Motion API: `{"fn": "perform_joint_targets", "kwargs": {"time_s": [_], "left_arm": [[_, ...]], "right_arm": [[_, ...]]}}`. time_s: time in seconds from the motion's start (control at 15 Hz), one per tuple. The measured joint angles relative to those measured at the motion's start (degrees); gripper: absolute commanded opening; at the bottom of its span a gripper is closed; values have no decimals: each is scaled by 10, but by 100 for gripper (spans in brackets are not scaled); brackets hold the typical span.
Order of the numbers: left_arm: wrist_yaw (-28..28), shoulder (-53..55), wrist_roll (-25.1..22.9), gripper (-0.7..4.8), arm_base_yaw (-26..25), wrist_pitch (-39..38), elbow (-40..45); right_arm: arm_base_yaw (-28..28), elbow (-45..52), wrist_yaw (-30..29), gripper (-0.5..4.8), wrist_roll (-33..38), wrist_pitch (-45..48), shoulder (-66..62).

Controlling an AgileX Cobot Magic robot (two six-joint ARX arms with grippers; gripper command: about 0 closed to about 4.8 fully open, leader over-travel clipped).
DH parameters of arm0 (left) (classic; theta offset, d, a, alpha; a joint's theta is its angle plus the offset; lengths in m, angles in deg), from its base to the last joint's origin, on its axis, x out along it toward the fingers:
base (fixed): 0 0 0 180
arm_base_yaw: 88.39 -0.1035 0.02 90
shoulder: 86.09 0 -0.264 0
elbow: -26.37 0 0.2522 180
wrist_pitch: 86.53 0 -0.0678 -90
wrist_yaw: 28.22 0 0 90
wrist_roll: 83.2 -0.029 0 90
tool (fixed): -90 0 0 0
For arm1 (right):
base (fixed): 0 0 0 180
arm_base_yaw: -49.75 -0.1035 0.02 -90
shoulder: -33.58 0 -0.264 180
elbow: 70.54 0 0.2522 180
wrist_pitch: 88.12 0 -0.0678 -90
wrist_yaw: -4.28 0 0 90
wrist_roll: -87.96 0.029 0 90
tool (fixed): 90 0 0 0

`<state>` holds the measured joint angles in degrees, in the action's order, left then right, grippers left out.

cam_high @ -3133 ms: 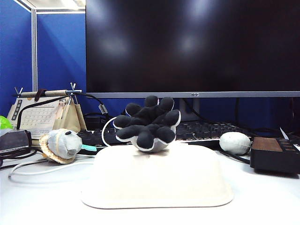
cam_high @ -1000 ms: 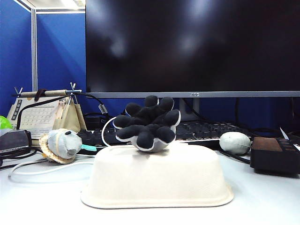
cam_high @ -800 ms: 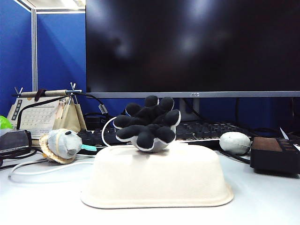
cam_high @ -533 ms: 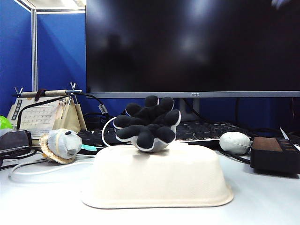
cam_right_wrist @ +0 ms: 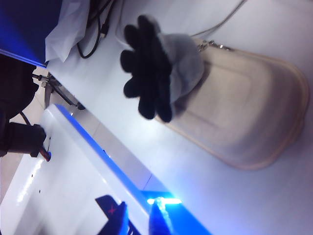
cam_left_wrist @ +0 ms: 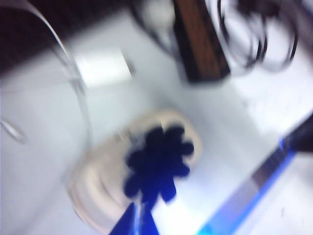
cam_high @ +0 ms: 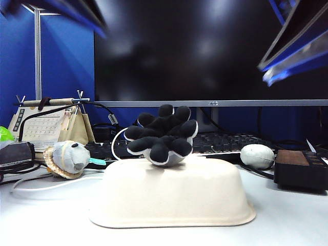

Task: Place the tilting octopus upright.

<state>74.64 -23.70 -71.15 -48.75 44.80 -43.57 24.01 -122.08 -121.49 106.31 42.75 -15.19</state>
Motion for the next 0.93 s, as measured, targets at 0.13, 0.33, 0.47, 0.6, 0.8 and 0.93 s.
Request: {"fn": "perform_joint_targets", "kwargs": {"time_s": [0.13, 0.33, 0.47, 0.6, 0.8, 0.93], "left_arm": [[4, 30, 0, 22, 0, -14, 0], [13, 60, 3, 22, 7, -14, 1], [13, 60, 4, 22, 5, -9, 1], [12, 60, 4, 22, 6, -6, 1], [12, 60, 4, 22, 6, 2, 1], [12, 60, 4, 22, 6, 4, 1]], "right_arm": [[0, 0, -2, 68, 0, 18, -29], [0, 0, -33, 88, 2, 61, -73], [0, 0, -45, 100, 6, 89, -102], [0, 0, -55, 100, 16, 131, -143], [0, 0, -61, 100, 29, 180, -187], [0, 0, -63, 108, 31, 197, -217]]}}
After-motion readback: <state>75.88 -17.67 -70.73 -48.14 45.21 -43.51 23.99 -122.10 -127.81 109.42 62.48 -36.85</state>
